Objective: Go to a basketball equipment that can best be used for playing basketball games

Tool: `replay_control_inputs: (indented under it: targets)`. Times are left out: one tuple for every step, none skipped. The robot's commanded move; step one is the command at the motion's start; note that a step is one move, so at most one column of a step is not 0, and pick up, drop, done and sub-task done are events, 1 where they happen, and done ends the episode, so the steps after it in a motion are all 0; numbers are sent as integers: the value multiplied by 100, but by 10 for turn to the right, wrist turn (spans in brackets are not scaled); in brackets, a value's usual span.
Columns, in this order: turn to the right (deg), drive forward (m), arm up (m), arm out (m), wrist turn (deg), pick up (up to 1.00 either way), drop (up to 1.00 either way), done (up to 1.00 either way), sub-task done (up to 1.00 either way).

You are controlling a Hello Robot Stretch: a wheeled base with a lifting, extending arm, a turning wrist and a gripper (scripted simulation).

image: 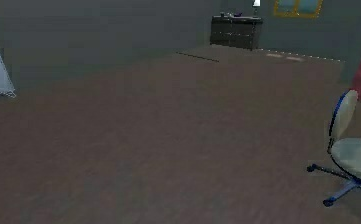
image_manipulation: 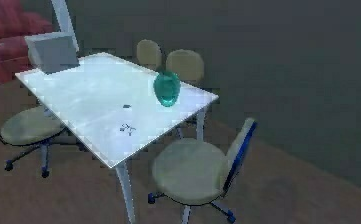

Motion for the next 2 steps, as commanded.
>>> replay_control_inputs:
  targets:
    - [-420,0,0,0,0,0,0,0,0]
    - [0,40,0,0,0,0,0,0,0]
